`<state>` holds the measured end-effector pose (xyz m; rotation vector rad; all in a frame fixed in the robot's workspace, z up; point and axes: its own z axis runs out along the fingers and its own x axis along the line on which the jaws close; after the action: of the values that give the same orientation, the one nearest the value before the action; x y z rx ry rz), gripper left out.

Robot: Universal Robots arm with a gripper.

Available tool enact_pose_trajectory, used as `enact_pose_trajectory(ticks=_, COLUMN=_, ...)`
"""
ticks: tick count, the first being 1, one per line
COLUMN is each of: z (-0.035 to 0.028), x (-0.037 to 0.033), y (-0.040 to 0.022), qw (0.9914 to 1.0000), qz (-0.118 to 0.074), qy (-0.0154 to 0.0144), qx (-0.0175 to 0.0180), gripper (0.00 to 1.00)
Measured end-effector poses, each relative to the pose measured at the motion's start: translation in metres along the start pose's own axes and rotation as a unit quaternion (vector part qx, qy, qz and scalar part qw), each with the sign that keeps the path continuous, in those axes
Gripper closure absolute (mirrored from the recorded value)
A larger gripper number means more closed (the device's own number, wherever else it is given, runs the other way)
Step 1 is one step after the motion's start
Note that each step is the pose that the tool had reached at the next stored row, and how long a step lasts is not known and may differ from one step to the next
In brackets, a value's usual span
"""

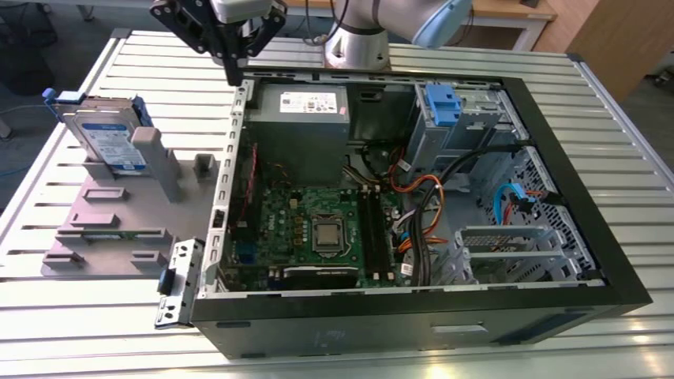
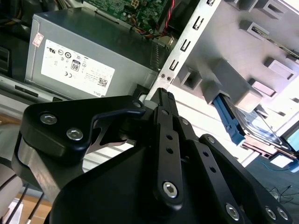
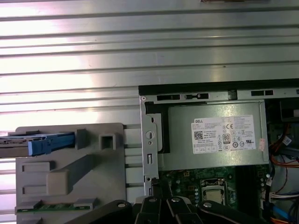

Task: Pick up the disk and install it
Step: 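Reach for the disk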

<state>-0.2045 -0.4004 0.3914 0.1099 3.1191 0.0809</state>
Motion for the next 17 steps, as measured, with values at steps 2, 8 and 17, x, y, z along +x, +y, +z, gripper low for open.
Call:
enact_pose_trajectory(ticks=2, z=0.0000, x=0.0005, y=0.0000, qw=1.00000, qz=0.000, qy=0.0000, qx=0.0000, gripper=0.89)
enact_pose_trajectory(ticks=8, z=0.0000, x=0.0019, y=-0.0001, qw=1.00000, qz=0.000, qy=0.0000, qx=0.0000, gripper=0.89)
enact_pose_trajectory(ticks=17, z=-0.0001, x=0.0039, y=-0.0003, qw=1.00000, qz=0.000, qy=0.0000, qx=0.0000, gripper=0.89)
